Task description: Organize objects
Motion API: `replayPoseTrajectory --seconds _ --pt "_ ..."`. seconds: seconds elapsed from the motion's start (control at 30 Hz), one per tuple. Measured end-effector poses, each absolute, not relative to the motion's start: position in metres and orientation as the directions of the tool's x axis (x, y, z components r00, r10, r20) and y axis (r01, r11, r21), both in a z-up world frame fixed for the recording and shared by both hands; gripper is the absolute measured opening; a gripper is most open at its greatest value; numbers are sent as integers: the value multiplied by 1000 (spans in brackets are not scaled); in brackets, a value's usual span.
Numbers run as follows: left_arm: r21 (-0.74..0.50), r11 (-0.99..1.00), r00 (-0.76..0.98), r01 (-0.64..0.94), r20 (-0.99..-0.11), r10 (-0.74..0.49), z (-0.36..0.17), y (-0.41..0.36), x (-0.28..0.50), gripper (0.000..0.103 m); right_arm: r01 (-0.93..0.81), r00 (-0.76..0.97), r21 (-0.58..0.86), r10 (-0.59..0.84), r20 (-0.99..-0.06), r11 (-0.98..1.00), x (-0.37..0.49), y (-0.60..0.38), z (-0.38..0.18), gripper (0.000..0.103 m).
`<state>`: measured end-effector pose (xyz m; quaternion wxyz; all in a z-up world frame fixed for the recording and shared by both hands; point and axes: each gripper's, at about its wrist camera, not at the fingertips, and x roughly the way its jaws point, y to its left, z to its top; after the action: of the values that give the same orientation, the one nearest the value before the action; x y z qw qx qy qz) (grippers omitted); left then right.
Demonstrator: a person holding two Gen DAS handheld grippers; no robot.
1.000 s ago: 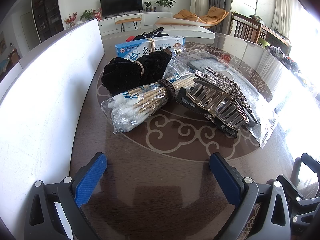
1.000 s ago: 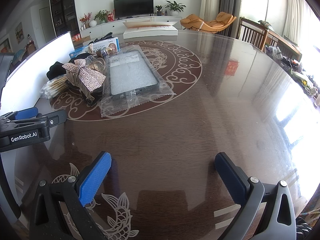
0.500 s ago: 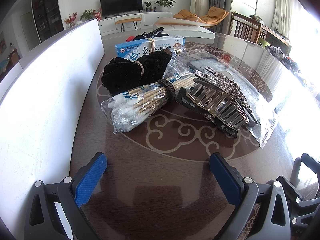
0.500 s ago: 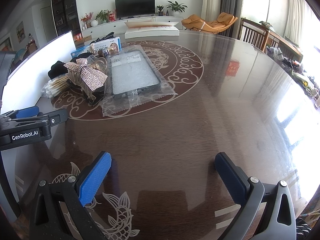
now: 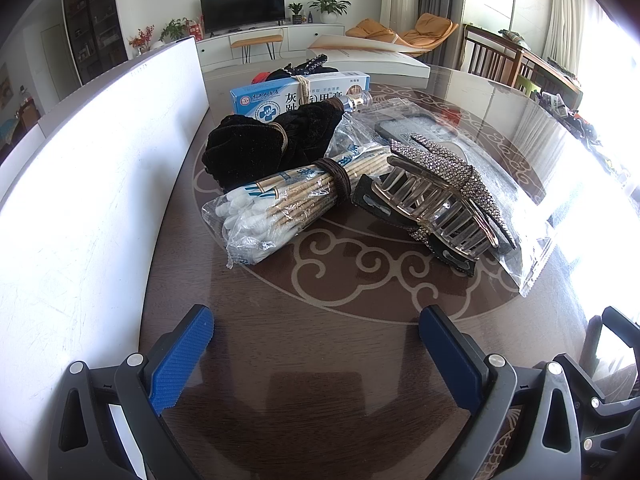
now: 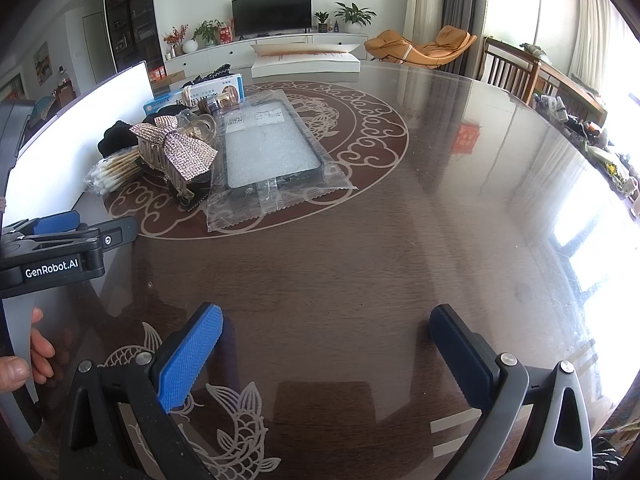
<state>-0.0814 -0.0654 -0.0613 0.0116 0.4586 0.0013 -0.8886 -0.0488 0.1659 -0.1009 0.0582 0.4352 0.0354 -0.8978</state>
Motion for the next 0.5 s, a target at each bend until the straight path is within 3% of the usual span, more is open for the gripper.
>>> replayPoseTrajectory --seconds 0.5 --pt "6 -1000 -539 8 -842 -10 -61 -63 -72 103 136 -615 -13 -74 -785 -991 -49 166 -101 103"
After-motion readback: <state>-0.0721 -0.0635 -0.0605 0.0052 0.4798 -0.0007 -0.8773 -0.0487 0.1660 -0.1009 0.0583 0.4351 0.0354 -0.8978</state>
